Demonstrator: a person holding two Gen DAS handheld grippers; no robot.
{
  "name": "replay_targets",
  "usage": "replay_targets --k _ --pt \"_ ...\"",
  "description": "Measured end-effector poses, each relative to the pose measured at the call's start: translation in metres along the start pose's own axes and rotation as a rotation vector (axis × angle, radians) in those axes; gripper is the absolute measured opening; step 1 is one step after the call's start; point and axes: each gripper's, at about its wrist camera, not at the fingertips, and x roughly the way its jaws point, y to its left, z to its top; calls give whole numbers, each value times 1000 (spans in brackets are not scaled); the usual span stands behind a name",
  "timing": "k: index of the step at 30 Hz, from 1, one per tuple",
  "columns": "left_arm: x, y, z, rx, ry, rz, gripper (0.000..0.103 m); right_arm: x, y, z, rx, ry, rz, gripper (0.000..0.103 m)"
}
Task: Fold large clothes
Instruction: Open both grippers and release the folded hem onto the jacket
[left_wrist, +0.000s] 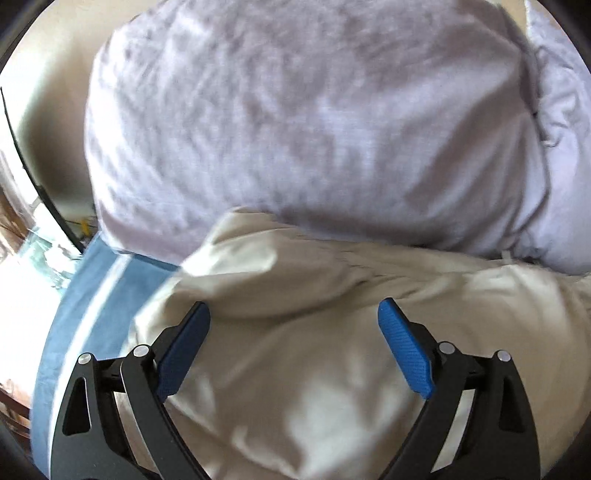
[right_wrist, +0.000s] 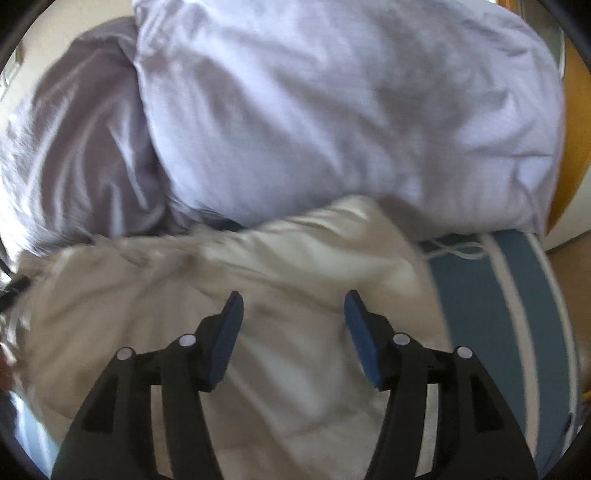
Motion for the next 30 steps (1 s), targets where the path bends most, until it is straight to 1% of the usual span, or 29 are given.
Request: replay_targets --k 3,5,6,8,14,16,23,26,30 --pt "15 9 -3 -10 25 39 93 5 -8 -8 -3 -6 -35 57" --pt "21 11 -7 -13 30 49 93 11 -6 -12 -21 -12 -53 58" --pt "17 18 -10 -12 30 55 93 12 -4 -12 -33 -17 -63 58" --pt "24 17 -11 -10 32 63 94 16 0 -13 -51 -21 -75 59" --pt "44 24 -16 -30 40 48 95 23 -5 -17 -39 -15 -73 61" --pt "50 26 -25 -33 39 45 95 26 -6 -18 -38 -16 -75 62" --pt "69 31 -33 -44 36 40 97 34 -5 -23 -47 -29 -85 64" --pt "71 30 -35 -42 43 42 97 37 -4 -24 -52 -25 -89 64" --pt "56 28 -32 -41 86 40 96 33 -7 -19 -36 20 -75 64"
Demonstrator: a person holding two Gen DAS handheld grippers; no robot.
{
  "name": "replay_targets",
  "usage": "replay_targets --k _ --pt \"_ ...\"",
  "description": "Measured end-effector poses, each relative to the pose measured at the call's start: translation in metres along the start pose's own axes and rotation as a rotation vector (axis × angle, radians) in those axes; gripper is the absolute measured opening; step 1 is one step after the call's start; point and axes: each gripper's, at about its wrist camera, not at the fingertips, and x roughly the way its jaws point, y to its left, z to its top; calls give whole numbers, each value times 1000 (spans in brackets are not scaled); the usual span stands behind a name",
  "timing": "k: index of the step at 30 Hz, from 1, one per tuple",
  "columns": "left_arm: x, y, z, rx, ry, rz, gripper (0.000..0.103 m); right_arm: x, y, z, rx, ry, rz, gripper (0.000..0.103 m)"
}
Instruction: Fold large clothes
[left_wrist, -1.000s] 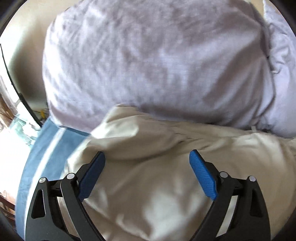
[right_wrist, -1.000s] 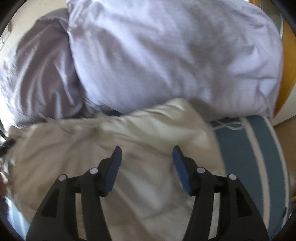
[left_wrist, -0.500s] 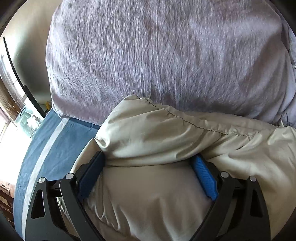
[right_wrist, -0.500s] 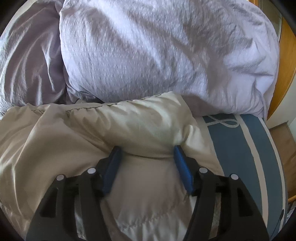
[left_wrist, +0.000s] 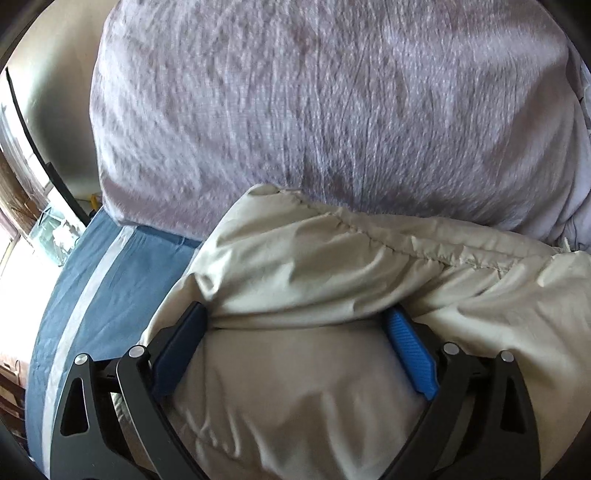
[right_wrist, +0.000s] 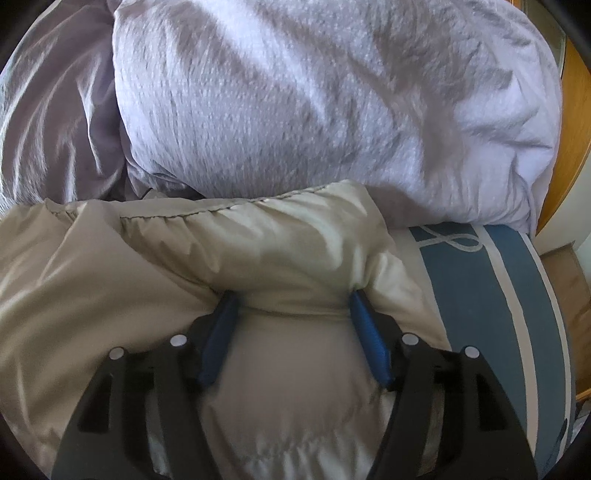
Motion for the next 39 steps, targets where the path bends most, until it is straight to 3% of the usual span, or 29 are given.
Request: replay_targets --k 4,11,16,21,27,29,30,39 --pt "-27 21 -4 -31 2 -57 96 -20 -17 3 64 24 57 65" --pt "-58 81 -34 -140 48 -108 96 -63 -72 -22 229 78 159 78" --pt "-55 107 -57 -229 127 -127 96 -67 -96 -53 306 151 200 81" --pt "-38 116 -77 -353 204 -199 96 -50 -103 -82 387 252 262 81" --pt "-26 111 -85 -497 240 -270 95 -39 -112 -98 523 274 341 81" --pt "-22 110 -86 -537 240 -288 91 -38 -114 -101 552 269 362 75" --pt "-21 110 -86 -550 236 -296 86 -38 -113 -101 557 263 381 62" --pt "-40 106 -89 -576 172 -300 38 -53 -101 -101 555 224 362 33"
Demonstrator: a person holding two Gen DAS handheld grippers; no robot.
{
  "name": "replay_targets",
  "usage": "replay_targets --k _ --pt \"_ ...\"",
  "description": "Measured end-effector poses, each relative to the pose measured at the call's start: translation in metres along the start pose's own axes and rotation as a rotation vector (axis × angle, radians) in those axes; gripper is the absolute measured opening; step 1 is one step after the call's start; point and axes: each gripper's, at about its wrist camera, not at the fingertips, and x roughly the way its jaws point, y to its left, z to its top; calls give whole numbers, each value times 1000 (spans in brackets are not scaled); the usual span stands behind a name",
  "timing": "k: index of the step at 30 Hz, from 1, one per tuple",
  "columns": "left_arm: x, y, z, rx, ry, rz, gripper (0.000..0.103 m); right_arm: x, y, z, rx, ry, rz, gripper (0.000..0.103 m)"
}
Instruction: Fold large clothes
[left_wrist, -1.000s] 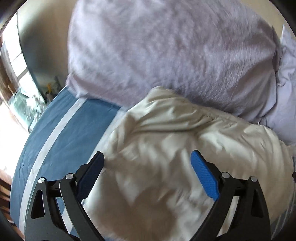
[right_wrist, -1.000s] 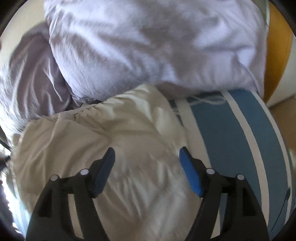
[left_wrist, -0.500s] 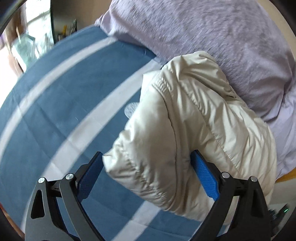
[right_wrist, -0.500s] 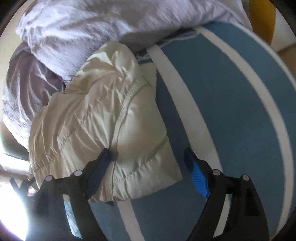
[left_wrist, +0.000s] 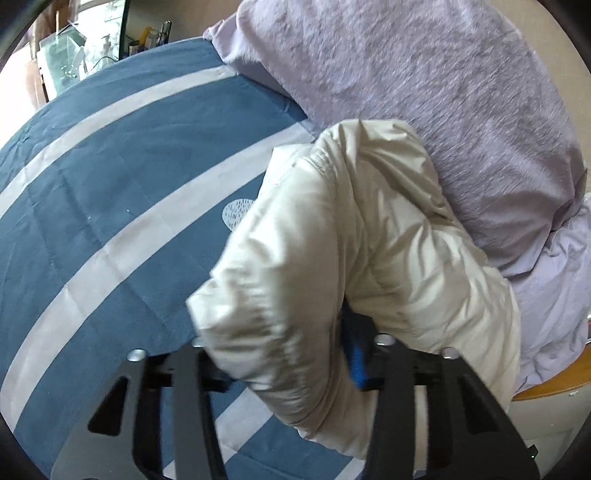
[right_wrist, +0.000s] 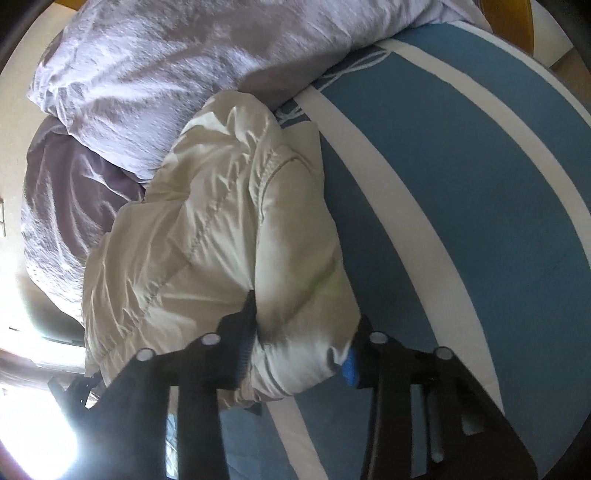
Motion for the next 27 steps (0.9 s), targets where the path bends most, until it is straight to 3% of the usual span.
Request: replay_targets --k 4,9,19,27 --pt "-12 1 -2 18 -17 -24 28 -14 9 -3 -29 -32 0 23" --pt "-34 9 -1 33 -44 -49 26 -31 19 -20 -63 -70 24 21" --pt "-79 75 -35 36 -32 -78 27 -58 5 -98 -59 -38 95 21" --pt "-97 112 -57 43 -1 -84 30 -76 -15 -152 -66 -31 94 23"
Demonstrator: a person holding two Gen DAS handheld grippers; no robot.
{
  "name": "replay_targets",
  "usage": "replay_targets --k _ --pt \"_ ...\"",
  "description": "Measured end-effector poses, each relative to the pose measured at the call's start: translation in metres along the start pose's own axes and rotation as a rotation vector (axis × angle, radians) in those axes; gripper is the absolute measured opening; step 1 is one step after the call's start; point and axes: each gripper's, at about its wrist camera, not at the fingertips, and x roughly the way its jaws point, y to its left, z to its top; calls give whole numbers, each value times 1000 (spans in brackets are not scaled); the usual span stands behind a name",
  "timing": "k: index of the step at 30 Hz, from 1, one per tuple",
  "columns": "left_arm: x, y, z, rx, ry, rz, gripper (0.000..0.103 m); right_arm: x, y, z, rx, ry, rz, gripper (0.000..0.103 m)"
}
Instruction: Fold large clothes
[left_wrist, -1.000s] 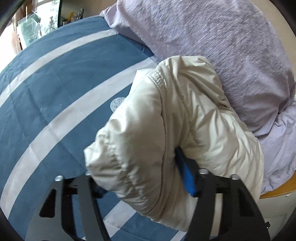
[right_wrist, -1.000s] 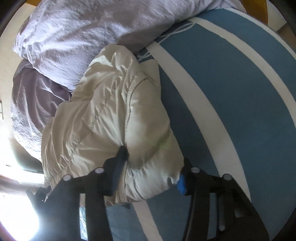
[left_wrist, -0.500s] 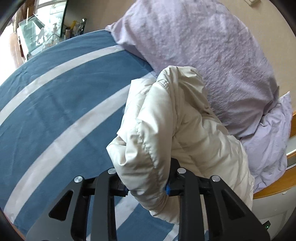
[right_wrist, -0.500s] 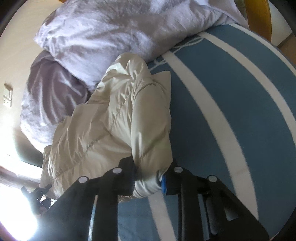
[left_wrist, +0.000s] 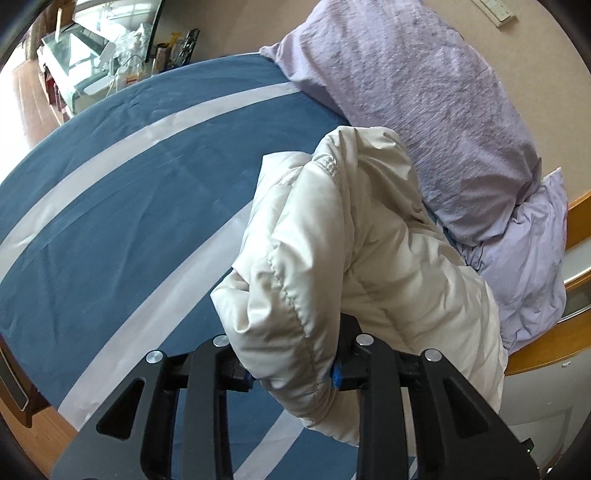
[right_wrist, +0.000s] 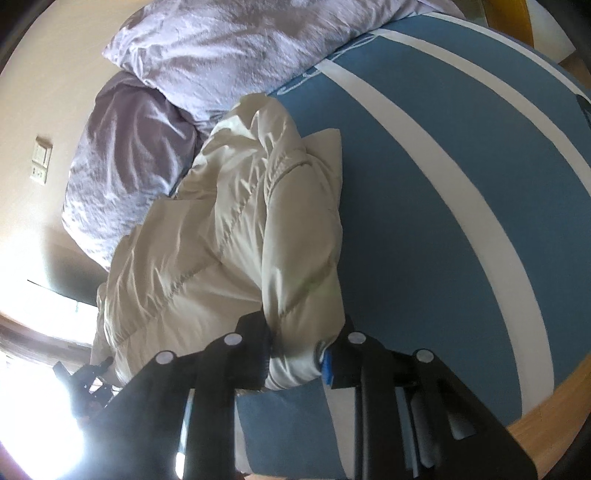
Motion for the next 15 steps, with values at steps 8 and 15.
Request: replay_targets --k 8,15 --pt "1 7 3 -29 15 55 68 -27 15 4 -99 -111 -207 51" --pt "11 25 7 -161 28 28 85 -35 59 19 -274 -183 -251 56"
